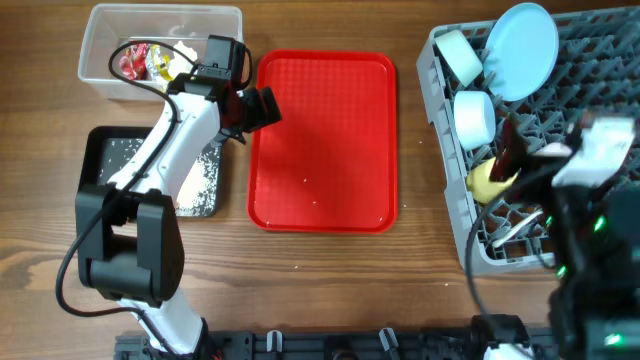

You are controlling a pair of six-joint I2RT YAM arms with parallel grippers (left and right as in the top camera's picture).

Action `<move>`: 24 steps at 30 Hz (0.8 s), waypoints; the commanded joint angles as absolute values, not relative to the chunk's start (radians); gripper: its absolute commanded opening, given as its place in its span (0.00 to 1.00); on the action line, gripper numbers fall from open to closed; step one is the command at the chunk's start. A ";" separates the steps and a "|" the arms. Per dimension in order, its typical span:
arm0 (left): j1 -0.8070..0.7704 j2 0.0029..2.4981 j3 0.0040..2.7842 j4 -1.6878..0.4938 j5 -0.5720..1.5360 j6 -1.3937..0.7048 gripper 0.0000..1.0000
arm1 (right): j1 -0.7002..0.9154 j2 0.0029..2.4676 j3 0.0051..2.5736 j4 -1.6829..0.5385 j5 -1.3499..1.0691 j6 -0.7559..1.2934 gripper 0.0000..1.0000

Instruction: Sort waste into correct bins and load items into the dishwasher rack

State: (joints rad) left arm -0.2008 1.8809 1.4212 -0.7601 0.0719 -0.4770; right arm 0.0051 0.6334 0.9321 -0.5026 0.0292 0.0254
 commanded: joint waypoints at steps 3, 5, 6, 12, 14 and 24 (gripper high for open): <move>-0.200 1.878 1.421 -0.760 0.062 -0.479 1.00 | 0.034 0.429 0.620 -0.336 0.016 0.090 1.00; -0.200 1.878 1.421 -0.760 0.062 -0.479 1.00 | 0.053 0.379 0.535 -0.265 0.017 0.090 1.00; -0.200 1.878 1.421 -0.760 0.062 -0.480 1.00 | 0.062 0.348 0.480 -0.216 0.016 0.090 1.00; -0.200 1.878 1.421 -0.760 0.062 -0.480 1.00 | 0.071 0.245 0.306 -0.123 0.012 0.110 1.00; -0.200 1.878 1.421 -0.760 0.062 -0.480 1.00 | 0.071 0.213 0.259 -0.112 0.013 0.130 1.00; -0.200 1.878 1.421 -0.760 0.062 -0.480 1.00 | 0.089 0.094 0.069 0.072 0.005 0.145 1.00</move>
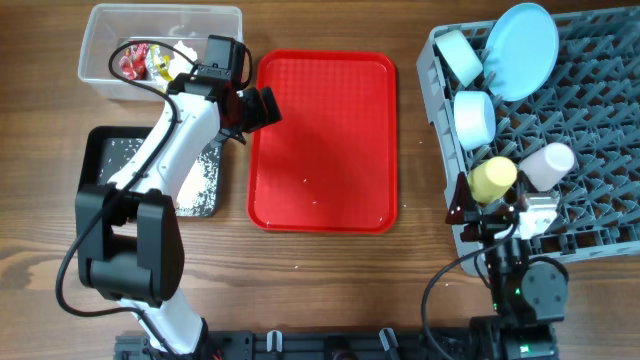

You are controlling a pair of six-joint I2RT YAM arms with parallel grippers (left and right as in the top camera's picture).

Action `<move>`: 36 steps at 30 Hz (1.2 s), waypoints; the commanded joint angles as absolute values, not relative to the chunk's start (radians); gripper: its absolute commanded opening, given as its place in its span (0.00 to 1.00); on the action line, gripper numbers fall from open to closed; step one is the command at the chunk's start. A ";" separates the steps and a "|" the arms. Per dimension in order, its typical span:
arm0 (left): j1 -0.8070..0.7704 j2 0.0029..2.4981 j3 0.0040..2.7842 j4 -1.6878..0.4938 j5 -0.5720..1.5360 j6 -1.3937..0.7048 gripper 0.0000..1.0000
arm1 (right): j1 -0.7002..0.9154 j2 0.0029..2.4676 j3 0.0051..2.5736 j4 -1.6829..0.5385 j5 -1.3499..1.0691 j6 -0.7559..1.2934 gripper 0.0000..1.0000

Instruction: Sort waste into correct bins and load items into the dishwasher rack

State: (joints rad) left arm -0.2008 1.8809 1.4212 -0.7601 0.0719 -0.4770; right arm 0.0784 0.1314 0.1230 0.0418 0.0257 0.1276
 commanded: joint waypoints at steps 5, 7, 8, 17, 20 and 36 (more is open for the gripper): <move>-0.200 1.878 1.421 -0.760 0.062 -0.479 1.00 | 0.090 0.033 0.005 0.041 -0.002 0.164 1.00; -0.200 1.878 1.421 -0.760 0.062 -0.480 1.00 | 0.092 0.000 0.005 0.008 -0.002 0.163 1.00; -0.200 1.878 1.421 -0.760 0.062 -0.480 1.00 | 0.092 0.003 0.005 0.008 -0.002 0.163 1.00; -0.200 1.878 1.421 -0.760 0.062 -0.479 1.00 | 0.092 0.004 0.005 0.007 -0.002 0.163 1.00; -0.200 1.878 1.421 -0.760 0.062 -0.480 1.00 | 0.092 0.004 0.005 0.007 -0.002 0.163 1.00; -0.198 1.861 1.421 -0.761 0.013 -0.449 1.00 | 0.092 0.010 0.005 0.007 -0.002 0.163 1.00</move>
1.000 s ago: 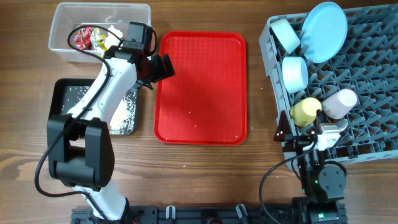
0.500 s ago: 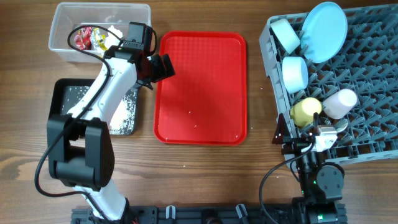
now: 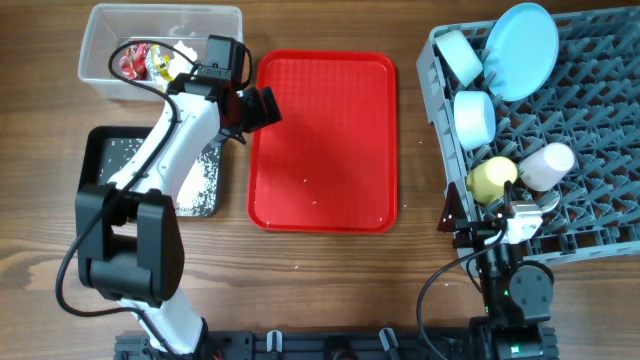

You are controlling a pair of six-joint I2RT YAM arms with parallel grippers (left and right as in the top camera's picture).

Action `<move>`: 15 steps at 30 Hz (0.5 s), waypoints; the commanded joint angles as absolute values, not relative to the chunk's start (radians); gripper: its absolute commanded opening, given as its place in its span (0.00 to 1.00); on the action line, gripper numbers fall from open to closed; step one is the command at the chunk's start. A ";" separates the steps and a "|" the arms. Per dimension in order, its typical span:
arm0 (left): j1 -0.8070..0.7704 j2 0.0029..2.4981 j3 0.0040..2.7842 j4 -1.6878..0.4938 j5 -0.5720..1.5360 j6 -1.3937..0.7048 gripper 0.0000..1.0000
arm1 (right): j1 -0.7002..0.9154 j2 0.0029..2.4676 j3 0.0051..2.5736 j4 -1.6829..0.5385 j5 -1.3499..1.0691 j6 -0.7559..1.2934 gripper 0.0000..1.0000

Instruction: Sort waste into correct bins and load items into the dishwasher rack

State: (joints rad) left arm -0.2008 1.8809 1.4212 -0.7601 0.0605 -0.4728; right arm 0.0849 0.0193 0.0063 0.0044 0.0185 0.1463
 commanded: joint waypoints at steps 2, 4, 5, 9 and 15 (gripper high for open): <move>-0.199 1.835 1.421 -0.774 -0.012 -0.450 1.00 | 0.092 0.010 0.005 0.007 -0.002 0.163 1.00; -0.201 1.773 1.421 -0.790 -0.020 -0.449 1.00 | 0.092 0.010 0.005 0.007 -0.002 0.163 1.00; -0.202 1.745 1.421 -0.786 -0.030 -0.450 1.00 | 0.092 0.010 0.005 0.007 -0.002 0.163 1.00; -0.206 1.612 1.414 -0.723 -0.080 -0.428 1.00 | 0.092 0.010 0.005 0.007 -0.002 0.163 1.00; -0.205 1.336 1.248 -0.467 -0.069 -0.225 1.00 | 0.092 0.010 0.005 0.007 -0.002 0.163 1.00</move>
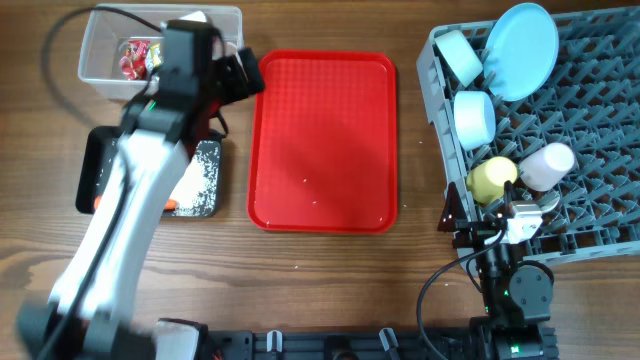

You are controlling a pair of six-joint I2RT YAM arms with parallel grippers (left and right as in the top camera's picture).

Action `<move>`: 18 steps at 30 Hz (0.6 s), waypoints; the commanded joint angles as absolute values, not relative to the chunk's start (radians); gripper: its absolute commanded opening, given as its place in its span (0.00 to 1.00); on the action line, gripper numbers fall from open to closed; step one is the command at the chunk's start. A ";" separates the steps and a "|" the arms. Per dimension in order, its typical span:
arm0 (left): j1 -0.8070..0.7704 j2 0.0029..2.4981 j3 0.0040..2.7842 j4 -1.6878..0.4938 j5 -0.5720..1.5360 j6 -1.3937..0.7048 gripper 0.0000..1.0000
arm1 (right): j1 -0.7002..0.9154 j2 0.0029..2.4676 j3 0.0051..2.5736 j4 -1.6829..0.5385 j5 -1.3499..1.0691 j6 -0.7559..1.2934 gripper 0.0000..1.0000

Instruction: Sort waste into correct bins and load items into the dishwasher rack

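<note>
The red tray [322,140] lies bare in the middle. My left gripper [248,76] hovers at its top-left corner, beside the clear bin [100,30] that holds red and yellow wrappers [140,55]. Its fingers look apart with nothing between them, and the arm is motion-blurred. The black bin [90,165] holds white scraps and something orange. The grey dishwasher rack [590,130] carries a blue plate [525,50], two pale blue cups, a yellow cup [492,178], a white cup [548,165] and cutlery. My right gripper [453,212] is folded back at the rack's front-left corner, shut and holding nothing.
Bare wooden tabletop [330,280] runs along the front, between the tray and the rack. The right arm's base [512,295] sits at the front right. A black rail [330,348] lines the near edge.
My left arm has swung. Its gripper went from the tray's left edge up to the top-left corner by the clear bin, and the arm now crosses the black bin. The right arm is unchanged.
At first my right arm was over the rack by the yellow cup, blurred, while the left gripper rested at the tray's left edge. Then the right arm was folded at the rack's front corner, a white cup showing beside the yellow one. Only now has the left arm shifted.
</note>
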State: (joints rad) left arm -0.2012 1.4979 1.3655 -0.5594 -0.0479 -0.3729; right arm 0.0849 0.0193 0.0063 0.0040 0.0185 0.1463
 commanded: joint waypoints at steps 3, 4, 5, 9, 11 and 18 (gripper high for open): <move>-0.194 1.175 1.093 -0.343 -0.068 -0.209 1.00 | 0.092 0.010 0.005 0.007 -0.002 0.163 1.00; -0.188 1.132 1.046 -0.313 -0.065 -0.208 1.00 | 0.092 0.010 0.005 0.007 -0.002 0.163 1.00; -0.179 1.074 0.981 -0.276 -0.060 -0.209 1.00 | 0.092 0.010 0.005 0.007 -0.002 0.163 1.00; -0.123 0.848 0.712 -0.136 -0.011 -0.214 1.00 | 0.092 0.010 0.005 0.007 -0.002 0.163 1.00; -0.094 0.730 0.574 -0.061 0.017 -0.217 1.00 | 0.092 0.010 0.005 0.007 -0.002 0.163 1.00; -0.047 0.368 0.176 0.153 0.049 -0.217 1.00 | 0.092 0.010 0.005 0.007 -0.002 0.163 1.00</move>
State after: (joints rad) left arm -0.0639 0.5053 0.3222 0.0986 0.0174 -0.2367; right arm 0.0849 0.0193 0.0063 0.0040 0.0181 0.1467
